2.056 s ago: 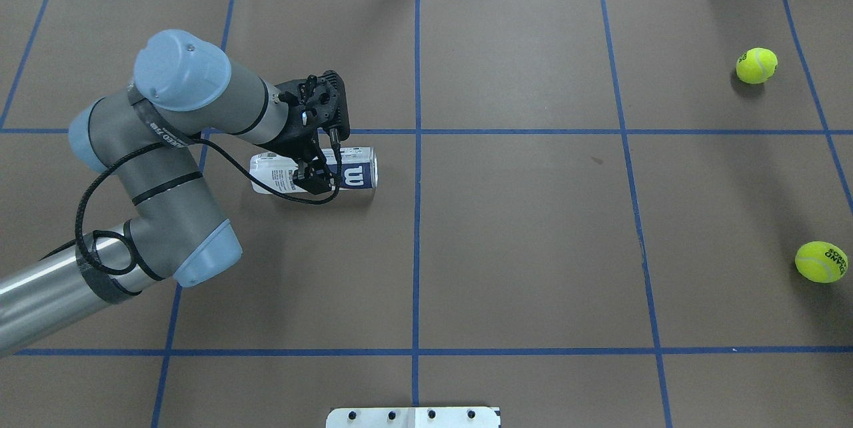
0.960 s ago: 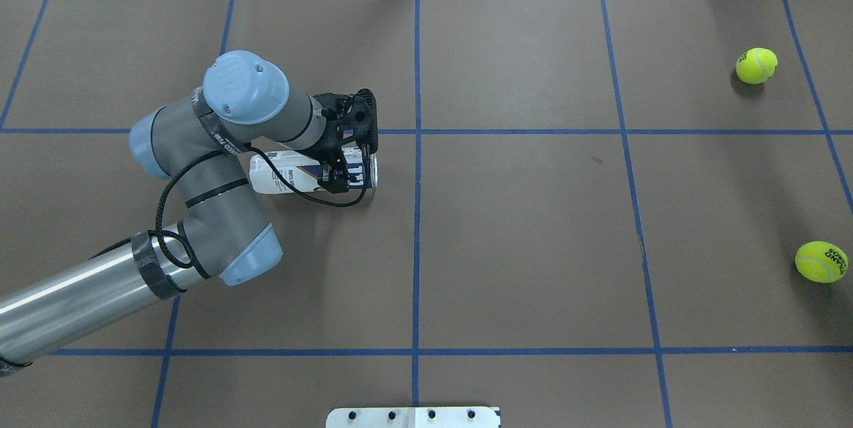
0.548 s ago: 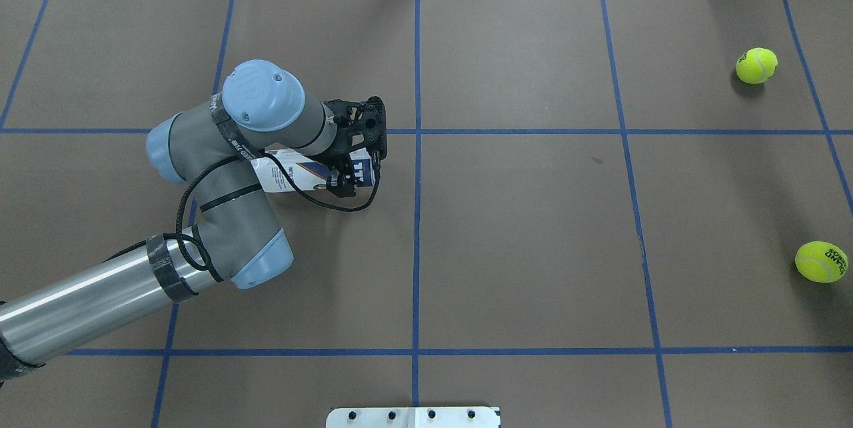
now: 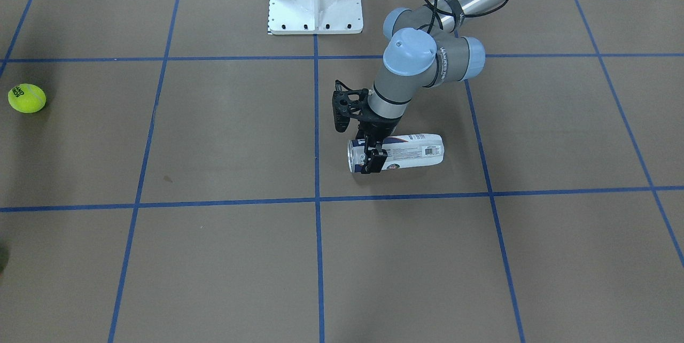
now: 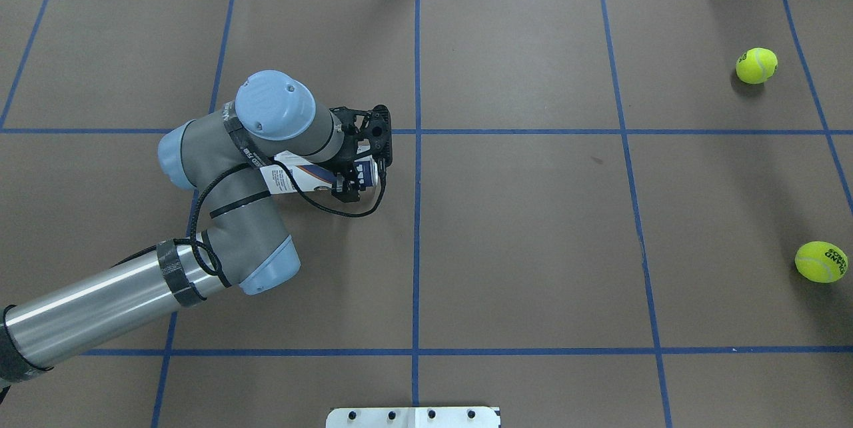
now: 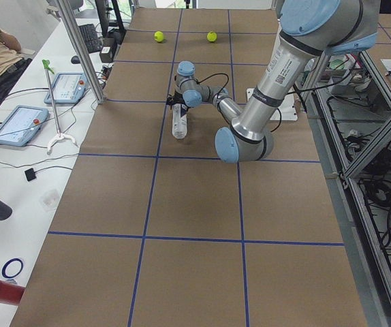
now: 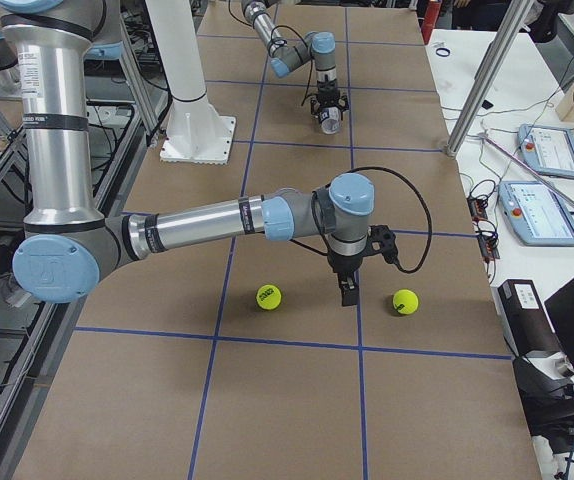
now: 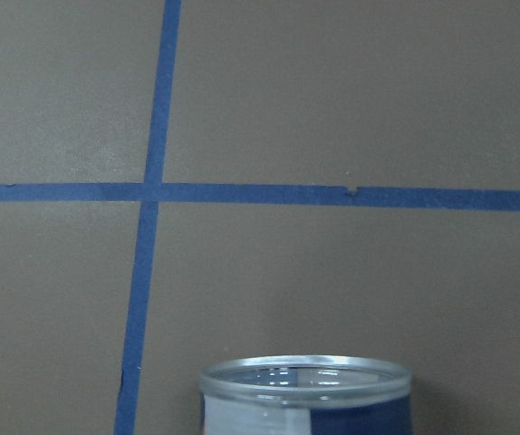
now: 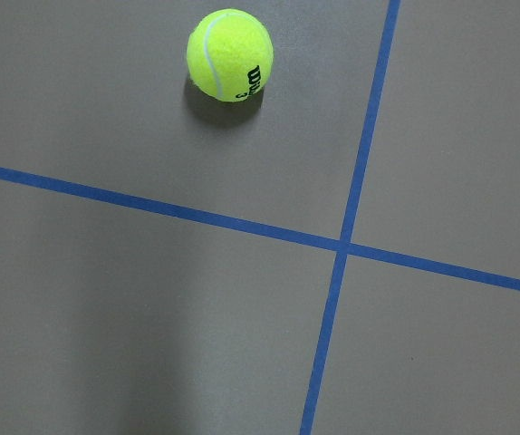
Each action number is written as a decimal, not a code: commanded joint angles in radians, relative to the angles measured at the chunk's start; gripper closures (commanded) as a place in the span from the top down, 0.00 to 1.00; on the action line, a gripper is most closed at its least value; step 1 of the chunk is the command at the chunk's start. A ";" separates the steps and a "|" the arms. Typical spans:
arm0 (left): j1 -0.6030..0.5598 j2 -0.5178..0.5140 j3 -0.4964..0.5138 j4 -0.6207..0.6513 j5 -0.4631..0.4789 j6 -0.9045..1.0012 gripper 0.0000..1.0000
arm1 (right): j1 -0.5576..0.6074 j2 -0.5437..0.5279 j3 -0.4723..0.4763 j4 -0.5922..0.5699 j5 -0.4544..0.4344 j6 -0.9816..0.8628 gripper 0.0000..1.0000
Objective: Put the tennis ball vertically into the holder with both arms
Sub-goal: 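Close the left gripper around the can's open end, then lift the can with the left gripper and tilt it upright, then lower the upright can onto the table with the left gripper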
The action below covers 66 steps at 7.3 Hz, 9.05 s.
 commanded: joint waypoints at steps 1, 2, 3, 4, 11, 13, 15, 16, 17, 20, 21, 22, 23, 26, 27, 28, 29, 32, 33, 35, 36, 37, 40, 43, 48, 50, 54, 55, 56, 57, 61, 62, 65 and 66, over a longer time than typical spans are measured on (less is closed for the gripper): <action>0.010 -0.019 0.027 0.001 0.009 -0.004 0.94 | -0.001 0.000 0.000 0.000 0.000 0.000 0.99; 0.013 -0.019 0.030 0.001 0.015 -0.007 0.94 | -0.001 0.000 0.000 0.000 0.000 0.000 0.99; 0.020 -0.021 0.034 0.001 0.039 -0.009 0.94 | -0.001 0.000 0.001 0.000 0.000 0.000 0.99; 0.025 -0.021 0.039 0.001 0.041 -0.011 0.94 | -0.001 0.000 0.000 0.000 0.003 0.000 0.99; 0.036 -0.059 0.054 0.073 0.045 -0.067 0.94 | -0.001 0.000 0.003 0.000 0.005 0.000 0.99; 0.037 -0.059 0.062 0.073 0.062 -0.067 0.91 | -0.001 -0.002 0.004 0.000 0.006 0.000 0.99; 0.037 -0.059 0.060 0.073 0.064 -0.067 0.73 | -0.001 -0.002 0.004 0.000 0.005 0.000 0.99; 0.037 -0.059 0.060 0.072 0.064 -0.067 0.65 | 0.001 -0.002 0.004 0.000 0.005 0.000 0.99; 0.037 -0.059 0.051 0.073 0.062 -0.067 0.63 | -0.001 -0.002 0.004 0.000 0.005 0.000 0.99; 0.031 -0.059 -0.112 0.070 0.053 -0.107 0.57 | -0.001 0.000 0.006 0.000 0.005 0.000 0.99; 0.028 -0.059 -0.172 0.047 0.053 -0.174 0.57 | -0.001 0.000 0.006 0.000 0.005 0.000 0.99; 0.028 -0.060 -0.205 -0.030 0.053 -0.258 0.57 | -0.001 0.000 0.007 0.000 0.005 0.000 0.99; 0.025 -0.059 -0.200 -0.181 0.055 -0.343 0.57 | -0.001 0.000 0.007 0.000 0.005 0.000 0.99; 0.014 -0.059 -0.179 -0.590 0.067 -0.584 0.58 | -0.001 0.000 0.010 0.000 0.005 0.000 0.99; 0.016 -0.060 -0.139 -0.740 0.153 -0.609 0.58 | 0.001 0.000 0.012 0.002 0.005 0.000 0.99; 0.022 -0.071 -0.046 -0.925 0.200 -0.613 0.57 | 0.001 0.000 0.012 0.000 0.005 0.000 0.99; 0.022 -0.095 0.037 -1.062 0.216 -0.654 0.57 | -0.001 0.000 0.012 0.000 0.005 0.000 0.99; 0.025 -0.113 0.147 -1.262 0.421 -0.730 0.58 | 0.001 0.000 0.015 0.000 0.006 0.000 0.99; 0.034 -0.113 0.210 -1.366 0.465 -0.765 0.58 | -0.001 0.000 0.015 0.002 0.006 0.000 0.99; 0.066 -0.113 0.275 -1.430 0.486 -0.770 0.58 | 0.001 -0.002 0.013 0.002 0.012 -0.005 0.99; 0.094 -0.111 0.305 -1.459 0.513 -0.770 0.58 | 0.002 -0.009 0.012 0.002 0.053 -0.014 0.99; 0.118 -0.111 0.322 -1.474 0.519 -0.771 0.58 | 0.002 -0.012 0.024 0.003 0.061 -0.018 0.99; 0.152 -0.106 0.365 -1.509 0.524 -0.779 0.58 | 0.002 -0.015 0.029 0.002 0.065 -0.014 0.99; 0.137 -0.111 0.390 -1.613 0.593 -0.736 0.58 | 0.002 -0.017 0.027 0.002 0.065 -0.009 0.99; 0.143 -0.108 0.458 -1.609 0.587 -0.678 0.63 | 0.002 -0.017 0.030 0.002 0.065 -0.005 0.99; 0.157 -0.113 0.452 -1.609 0.588 -0.679 0.70 | 0.002 -0.017 0.030 0.002 0.065 -0.005 0.99; 0.174 -0.119 0.442 -1.609 0.589 -0.692 0.73 | 0.002 -0.017 0.029 0.002 0.065 -0.005 0.99; 0.174 -0.117 0.442 -1.609 0.588 -0.690 0.73 | 0.002 -0.017 0.030 0.002 0.065 -0.005 0.99; 0.172 -0.116 0.442 -1.606 0.590 -0.689 0.78 | 0.002 -0.017 0.030 0.002 0.065 -0.005 0.99; 0.172 -0.113 0.444 -1.603 0.590 -0.686 0.87 | 0.002 -0.017 0.030 0.002 0.065 -0.005 0.99; 0.168 -0.106 0.442 -1.603 0.585 -0.681 0.99 | 0.002 -0.017 0.030 0.002 0.065 -0.003 0.99; 0.166 -0.106 0.441 -1.605 0.582 -0.679 0.99 | 0.002 -0.017 0.030 0.002 0.065 -0.003 0.99; 0.162 -0.085 0.442 -1.600 0.579 -0.673 0.99 | 0.002 -0.017 0.030 0.002 0.066 -0.003 0.99; 0.160 -0.080 0.444 -1.594 0.579 -0.673 0.99 | 0.002 -0.017 0.030 0.002 0.066 -0.003 0.99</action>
